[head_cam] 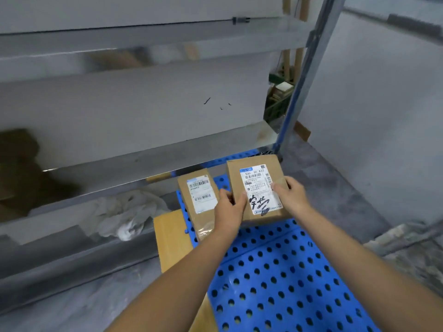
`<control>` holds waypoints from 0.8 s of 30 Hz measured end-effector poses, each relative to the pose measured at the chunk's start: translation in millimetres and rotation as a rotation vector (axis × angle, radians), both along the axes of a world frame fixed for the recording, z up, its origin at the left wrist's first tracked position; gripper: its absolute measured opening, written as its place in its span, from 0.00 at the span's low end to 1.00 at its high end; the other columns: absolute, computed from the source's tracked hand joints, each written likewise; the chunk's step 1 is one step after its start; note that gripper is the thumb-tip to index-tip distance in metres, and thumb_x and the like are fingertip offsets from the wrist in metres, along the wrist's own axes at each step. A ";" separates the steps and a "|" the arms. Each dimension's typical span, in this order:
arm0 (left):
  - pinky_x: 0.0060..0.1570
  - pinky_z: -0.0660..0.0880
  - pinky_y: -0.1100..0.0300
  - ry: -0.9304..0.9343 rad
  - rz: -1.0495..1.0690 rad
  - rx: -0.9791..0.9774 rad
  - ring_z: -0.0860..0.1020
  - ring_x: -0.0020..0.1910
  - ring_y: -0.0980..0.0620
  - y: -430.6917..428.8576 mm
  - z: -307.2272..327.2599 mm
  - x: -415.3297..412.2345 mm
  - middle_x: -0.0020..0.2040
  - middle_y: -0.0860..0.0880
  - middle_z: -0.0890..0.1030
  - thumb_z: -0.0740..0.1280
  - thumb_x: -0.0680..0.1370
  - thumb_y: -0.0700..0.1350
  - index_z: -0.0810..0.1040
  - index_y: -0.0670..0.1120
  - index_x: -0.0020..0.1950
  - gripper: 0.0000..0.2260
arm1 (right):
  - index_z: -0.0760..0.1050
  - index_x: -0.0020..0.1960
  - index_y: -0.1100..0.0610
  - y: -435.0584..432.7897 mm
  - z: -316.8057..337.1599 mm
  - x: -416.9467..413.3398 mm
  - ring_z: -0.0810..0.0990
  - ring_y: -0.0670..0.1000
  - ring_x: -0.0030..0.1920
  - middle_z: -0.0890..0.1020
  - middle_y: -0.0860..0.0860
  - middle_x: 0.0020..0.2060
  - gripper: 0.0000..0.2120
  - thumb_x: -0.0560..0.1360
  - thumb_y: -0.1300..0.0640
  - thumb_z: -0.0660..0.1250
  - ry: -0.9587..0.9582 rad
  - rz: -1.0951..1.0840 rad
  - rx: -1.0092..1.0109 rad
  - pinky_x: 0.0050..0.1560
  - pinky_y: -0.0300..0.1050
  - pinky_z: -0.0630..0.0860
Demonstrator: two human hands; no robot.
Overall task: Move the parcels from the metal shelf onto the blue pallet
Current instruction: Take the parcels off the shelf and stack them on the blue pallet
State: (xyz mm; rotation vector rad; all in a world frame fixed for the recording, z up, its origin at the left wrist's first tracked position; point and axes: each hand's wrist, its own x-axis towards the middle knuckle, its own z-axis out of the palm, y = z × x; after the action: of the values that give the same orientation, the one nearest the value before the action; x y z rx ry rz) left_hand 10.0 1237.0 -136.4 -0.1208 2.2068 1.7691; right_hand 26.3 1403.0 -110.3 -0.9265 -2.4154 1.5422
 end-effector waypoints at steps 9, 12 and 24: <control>0.43 0.71 0.72 0.119 0.088 -0.378 0.76 0.47 0.49 26.9 -29.6 -59.3 0.46 0.47 0.79 0.55 0.84 0.48 0.77 0.42 0.53 0.14 | 0.74 0.51 0.51 28.0 -37.5 -95.2 0.78 0.46 0.38 0.80 0.46 0.41 0.04 0.77 0.55 0.63 -0.086 0.223 -0.100 0.33 0.41 0.73; 0.70 0.60 0.52 0.143 0.051 -0.678 0.64 0.69 0.42 25.2 -48.7 -66.6 0.67 0.39 0.71 0.52 0.84 0.49 0.71 0.39 0.68 0.20 | 0.74 0.52 0.54 24.3 -57.8 -110.8 0.79 0.49 0.40 0.81 0.49 0.45 0.05 0.77 0.55 0.63 -0.130 0.263 -0.134 0.34 0.43 0.73; 0.77 0.45 0.52 0.188 0.018 -1.118 0.45 0.78 0.43 36.7 -90.0 -59.5 0.80 0.42 0.46 0.42 0.84 0.51 0.41 0.45 0.80 0.25 | 0.73 0.54 0.58 23.5 -111.0 -121.4 0.80 0.59 0.49 0.79 0.58 0.52 0.10 0.77 0.53 0.63 -0.211 0.334 -0.147 0.50 0.56 0.78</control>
State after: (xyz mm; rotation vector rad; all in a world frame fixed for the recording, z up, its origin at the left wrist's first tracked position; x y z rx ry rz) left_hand -49.5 1273.7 -226.5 -0.2122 3.0443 0.3633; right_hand -95.1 1426.5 -221.3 -0.7726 -2.7503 1.8379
